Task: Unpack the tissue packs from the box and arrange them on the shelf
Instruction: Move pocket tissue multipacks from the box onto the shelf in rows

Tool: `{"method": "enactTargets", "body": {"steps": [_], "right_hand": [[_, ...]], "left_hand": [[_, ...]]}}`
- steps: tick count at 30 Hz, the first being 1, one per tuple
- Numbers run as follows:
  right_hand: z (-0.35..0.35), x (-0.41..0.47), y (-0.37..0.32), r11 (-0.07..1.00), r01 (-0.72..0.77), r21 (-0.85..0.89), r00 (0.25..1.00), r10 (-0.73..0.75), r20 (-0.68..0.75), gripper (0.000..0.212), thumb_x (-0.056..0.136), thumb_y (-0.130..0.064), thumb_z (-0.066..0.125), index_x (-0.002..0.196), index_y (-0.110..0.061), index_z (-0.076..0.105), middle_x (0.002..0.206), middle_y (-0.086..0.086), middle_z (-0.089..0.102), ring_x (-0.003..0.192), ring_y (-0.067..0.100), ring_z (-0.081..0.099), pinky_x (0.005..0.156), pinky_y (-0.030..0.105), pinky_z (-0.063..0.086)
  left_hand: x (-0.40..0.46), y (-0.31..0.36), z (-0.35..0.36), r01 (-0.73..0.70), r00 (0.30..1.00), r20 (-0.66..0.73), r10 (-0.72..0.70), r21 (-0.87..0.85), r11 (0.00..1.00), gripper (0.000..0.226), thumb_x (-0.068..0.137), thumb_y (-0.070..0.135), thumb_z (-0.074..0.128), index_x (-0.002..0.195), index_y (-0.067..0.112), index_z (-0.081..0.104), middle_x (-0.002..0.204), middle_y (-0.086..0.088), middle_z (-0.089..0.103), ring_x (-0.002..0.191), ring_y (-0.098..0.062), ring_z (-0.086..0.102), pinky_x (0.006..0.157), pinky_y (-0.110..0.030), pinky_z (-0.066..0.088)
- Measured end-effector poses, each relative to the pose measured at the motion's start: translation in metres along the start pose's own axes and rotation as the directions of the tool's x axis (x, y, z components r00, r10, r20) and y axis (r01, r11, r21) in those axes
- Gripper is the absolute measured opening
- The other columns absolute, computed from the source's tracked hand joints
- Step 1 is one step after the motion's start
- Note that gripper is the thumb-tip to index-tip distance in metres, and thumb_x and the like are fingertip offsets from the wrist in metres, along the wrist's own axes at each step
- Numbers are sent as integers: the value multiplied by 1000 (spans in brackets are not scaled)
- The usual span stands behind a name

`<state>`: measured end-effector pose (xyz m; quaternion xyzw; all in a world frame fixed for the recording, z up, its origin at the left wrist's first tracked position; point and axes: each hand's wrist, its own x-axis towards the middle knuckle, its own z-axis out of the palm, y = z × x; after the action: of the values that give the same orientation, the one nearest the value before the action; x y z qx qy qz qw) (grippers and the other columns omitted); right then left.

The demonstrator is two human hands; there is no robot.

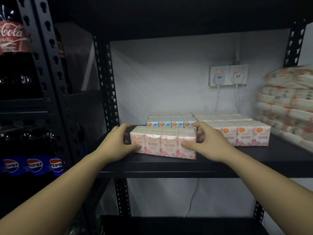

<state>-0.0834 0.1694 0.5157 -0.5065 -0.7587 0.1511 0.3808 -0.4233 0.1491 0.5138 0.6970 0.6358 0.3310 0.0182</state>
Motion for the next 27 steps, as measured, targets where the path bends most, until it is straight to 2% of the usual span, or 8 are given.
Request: {"method": "enactTargets", "body": {"steps": [4, 8, 12, 14, 17, 22, 24, 27], "right_hand": [[0, -9, -5, 998, -31, -52, 992, 37, 120, 107, 49, -78, 79, 144, -40, 44, 130, -13, 51, 118, 11, 56, 102, 41, 51], [-2, -12, -17, 996, -46, 80, 995, 39, 89, 82, 46, -63, 86, 117, -43, 50, 113, -9, 68, 96, 12, 67, 85, 37, 55], [-12, -19, -48, 986, 47, 158, 999, -45, -16, 71, 60, -59, 89, 119, -42, 52, 101, -6, 63, 85, 13, 60, 70, 31, 47], [-16, -22, -62, 978, 103, 181, 994, -94, -60, 66, 65, -58, 88, 121, -42, 56, 96, -7, 58, 83, 10, 57, 69, 28, 43], [-22, -26, -74, 964, 188, 186, 980, -170, -106, 69, 65, -75, 75, 124, -46, 57, 105, -11, 59, 87, 7, 60, 72, 25, 47], [-34, -29, -78, 830, 273, 486, 954, -297, -30, 91, 63, -80, 75, 139, -38, 48, 129, -15, 66, 119, 2, 63, 88, 18, 52], [-32, -29, -77, 742, 249, 623, 930, -362, 59, 86, 67, -72, 79, 137, -28, 54, 129, -9, 70, 122, 10, 65, 92, 22, 53], [-26, -35, -79, 734, 312, 602, 895, -440, 71, 45, 82, -26, 83, 125, -22, 69, 116, -4, 77, 112, 13, 71, 89, 26, 56]], "left_hand": [[-2, 11, 3, -12, 997, -77, 10, -31, 999, 71, 67, 60, 88, 123, 33, 54, 114, 7, 58, 93, -7, 62, 85, -32, 57], [-13, 25, 8, -98, 994, 54, 98, -9, 995, 99, 59, 79, 81, 143, 41, 46, 135, 9, 40, 123, -12, 51, 106, -35, 50], [-25, 45, 11, -299, 954, 48, 297, 37, 954, 111, 57, 77, 82, 152, 47, 32, 158, 11, 27, 149, -12, 24, 121, -35, 32], [-30, 56, 8, -389, 920, -12, 391, 77, 918, 99, 65, 59, 86, 149, 44, 37, 146, 17, 42, 135, -8, 40, 113, -35, 42], [-33, 67, -5, -413, 906, -127, 404, -52, 909, 79, 67, 33, 86, 137, 42, 50, 124, 24, 57, 113, -1, 56, 94, -33, 52], [-30, 78, -26, -380, 923, -104, 371, -403, 832, 76, 66, 36, 90, 134, 45, 58, 127, 13, 59, 122, -10, 61, 105, -38, 51], [-31, 85, -25, -369, 917, -55, 394, -487, 791, 73, 71, 33, 91, 136, 40, 59, 135, 8, 62, 128, -17, 61, 108, -46, 51], [-36, 93, -26, -352, 914, -21, 404, -534, 768, 63, 80, 29, 88, 137, 33, 61, 132, 3, 68, 126, -20, 63, 108, -49, 50]]}}
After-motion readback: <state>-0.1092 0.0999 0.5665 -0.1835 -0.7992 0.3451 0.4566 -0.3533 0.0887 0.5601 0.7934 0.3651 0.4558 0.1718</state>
